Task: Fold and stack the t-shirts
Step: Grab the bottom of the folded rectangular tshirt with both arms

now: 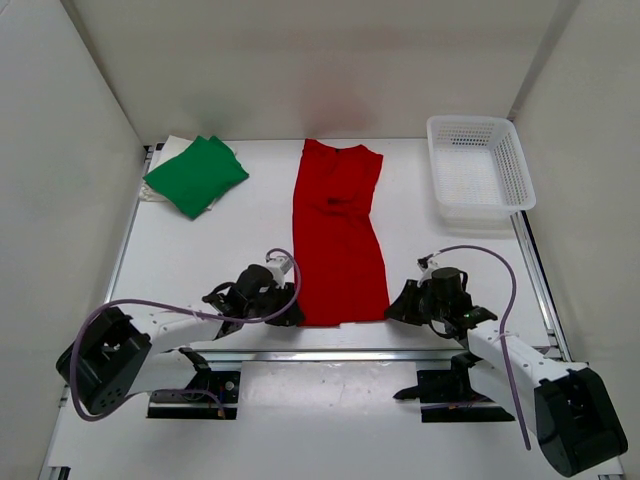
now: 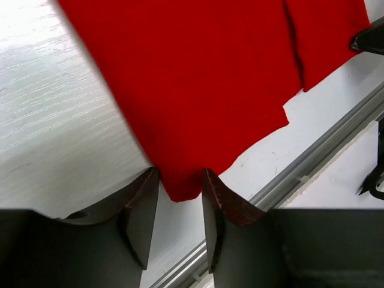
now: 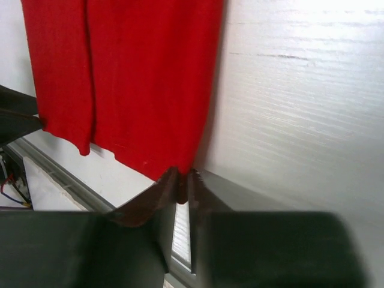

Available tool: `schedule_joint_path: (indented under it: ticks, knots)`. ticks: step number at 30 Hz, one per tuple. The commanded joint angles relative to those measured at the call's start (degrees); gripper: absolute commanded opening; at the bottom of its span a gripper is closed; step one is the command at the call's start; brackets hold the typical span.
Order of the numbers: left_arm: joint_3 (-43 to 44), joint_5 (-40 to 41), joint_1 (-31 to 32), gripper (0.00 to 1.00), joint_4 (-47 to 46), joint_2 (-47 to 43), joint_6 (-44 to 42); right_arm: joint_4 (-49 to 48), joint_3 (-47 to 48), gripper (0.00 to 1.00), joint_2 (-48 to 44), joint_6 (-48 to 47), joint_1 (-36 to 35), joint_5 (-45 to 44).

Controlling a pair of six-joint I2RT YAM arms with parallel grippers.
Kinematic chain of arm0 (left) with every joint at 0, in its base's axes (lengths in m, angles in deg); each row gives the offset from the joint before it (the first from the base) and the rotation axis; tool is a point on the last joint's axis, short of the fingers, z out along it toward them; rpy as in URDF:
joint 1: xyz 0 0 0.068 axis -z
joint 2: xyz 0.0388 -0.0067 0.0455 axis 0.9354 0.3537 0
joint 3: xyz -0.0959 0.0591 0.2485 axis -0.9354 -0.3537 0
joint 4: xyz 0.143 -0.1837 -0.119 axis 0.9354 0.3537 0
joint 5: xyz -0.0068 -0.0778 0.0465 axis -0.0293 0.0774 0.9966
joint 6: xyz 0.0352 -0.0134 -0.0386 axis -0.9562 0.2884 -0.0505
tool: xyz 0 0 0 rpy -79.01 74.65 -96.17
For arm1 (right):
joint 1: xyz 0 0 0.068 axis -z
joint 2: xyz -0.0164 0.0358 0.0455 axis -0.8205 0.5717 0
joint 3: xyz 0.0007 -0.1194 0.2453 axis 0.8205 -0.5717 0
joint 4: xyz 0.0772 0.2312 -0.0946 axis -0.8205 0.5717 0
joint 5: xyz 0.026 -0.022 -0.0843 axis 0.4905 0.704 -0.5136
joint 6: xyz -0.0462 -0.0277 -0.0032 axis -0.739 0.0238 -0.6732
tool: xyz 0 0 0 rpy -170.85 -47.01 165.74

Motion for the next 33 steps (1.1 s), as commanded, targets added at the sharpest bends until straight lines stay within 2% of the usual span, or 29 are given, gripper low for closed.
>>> schedule_joint_path:
  ticks: [1,4,5,7,9,14,16,19,23,26,27,29,33]
  knots:
    - [-0.79,-0.65,1.51,0.45,2.71,2.06,0.41,-1.67,0.13,0.04,-2.02,0.79,-0.38,0.66]
    - [-0.53,-1.7,2.65,0.41,2.89,2.59,0.84,0.17,0.13,0.0,-4.48,0.61,-0.55,-0.82]
    - [-0.7,-2.31,3.43,0.33,3.15,2.86,1.28,0.88,0.13,0.0,-5.18,0.7,-0.55,-1.0]
    - [-0.79,-2.84,3.35,0.11,3.24,2.77,1.55,3.07,-0.39,0.0,-6.85,1.14,-1.43,-1.0]
    - [-1.4,-0.92,4.32,0.0,6.99,-0.2,2.25,6.75,-2.4,0.0,-10.35,3.93,-4.84,-2.58]
    - [-5.18,-2.4,3.88,0.0,15.36,-10.93,3.65,15.89,-6.46,0.0,-25.1,14.74,-16.1,-6.89]
    - [-5.71,-3.54,3.88,0.0,19.04,-15.75,4.71,18.19,-7.78,0.0,-29.33,20.1,-20.92,-7.94]
    - [-5.36,-5.73,2.31,0.0,21.79,-19.19,5.15,20.48,-7.0,0.0,-32.34,22.49,-23.93,-10.58]
    - [-0.09,-7.33,0.72,0.0,22.93,-19.03,4.89,18.55,-1.38,0.0,-25.16,16.62,-19.55,-7.43]
    - [6.84,-9.07,-3.4,0.0,23.03,-15.53,2.7,17.14,6.96,0.0,-16.21,5.14,-8.77,-3.39]
    - [9.12,-9.95,-6.63,0.0,22.76,-14.55,1.73,15.92,8.64,0.0,-12.43,3.18,-6.2,-0.77]
    - [13.09,-14.52,-11.57,0.0,19.43,-9.56,0.94,13.11,14.25,0.0,-6.44,-2.09,2.83,3.73]
    - [25.98,-11.64,-15.02,0.0,18.45,2.93,-2.31,8.45,25.69,0.0,9.44,-8.96,7.97,3.65]
